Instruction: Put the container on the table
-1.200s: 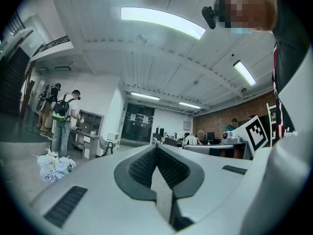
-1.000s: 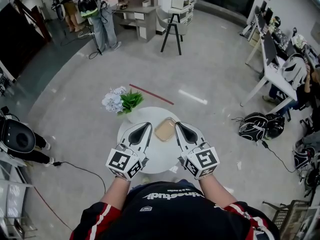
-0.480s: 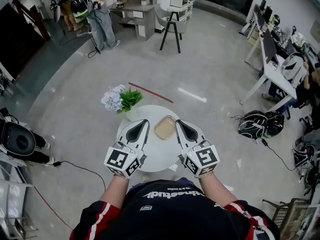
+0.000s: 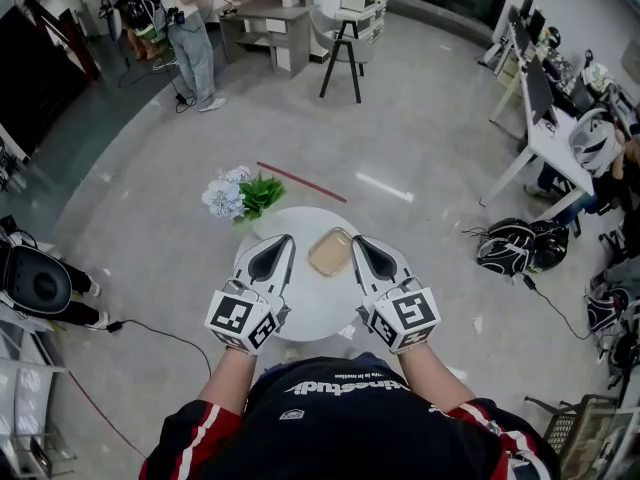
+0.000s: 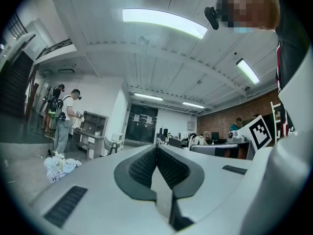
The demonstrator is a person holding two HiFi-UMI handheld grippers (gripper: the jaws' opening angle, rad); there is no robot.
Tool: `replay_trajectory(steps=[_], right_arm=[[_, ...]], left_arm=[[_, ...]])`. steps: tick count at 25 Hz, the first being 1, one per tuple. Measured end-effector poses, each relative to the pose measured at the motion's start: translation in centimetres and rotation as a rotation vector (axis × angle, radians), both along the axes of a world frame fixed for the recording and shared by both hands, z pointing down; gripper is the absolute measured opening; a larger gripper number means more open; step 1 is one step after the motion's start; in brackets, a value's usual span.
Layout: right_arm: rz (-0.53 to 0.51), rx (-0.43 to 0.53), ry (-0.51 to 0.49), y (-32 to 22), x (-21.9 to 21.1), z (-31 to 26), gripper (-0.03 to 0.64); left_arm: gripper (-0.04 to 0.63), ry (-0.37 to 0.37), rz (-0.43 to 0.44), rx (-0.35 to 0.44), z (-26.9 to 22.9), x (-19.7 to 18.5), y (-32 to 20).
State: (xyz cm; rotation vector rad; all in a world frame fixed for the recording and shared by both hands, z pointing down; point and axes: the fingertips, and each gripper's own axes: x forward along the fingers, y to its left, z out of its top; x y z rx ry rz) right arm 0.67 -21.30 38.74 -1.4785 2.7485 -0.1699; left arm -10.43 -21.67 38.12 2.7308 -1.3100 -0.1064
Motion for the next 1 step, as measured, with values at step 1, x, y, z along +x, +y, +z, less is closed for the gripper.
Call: replay_trajectory(steps=[1], right_arm=[[0.000,0.001,0.000,0.01,0.01,-0.04,0.014]], left_arm=[[0.023,-0.001,0.000,0.000,0.01,-0.01,0.02]])
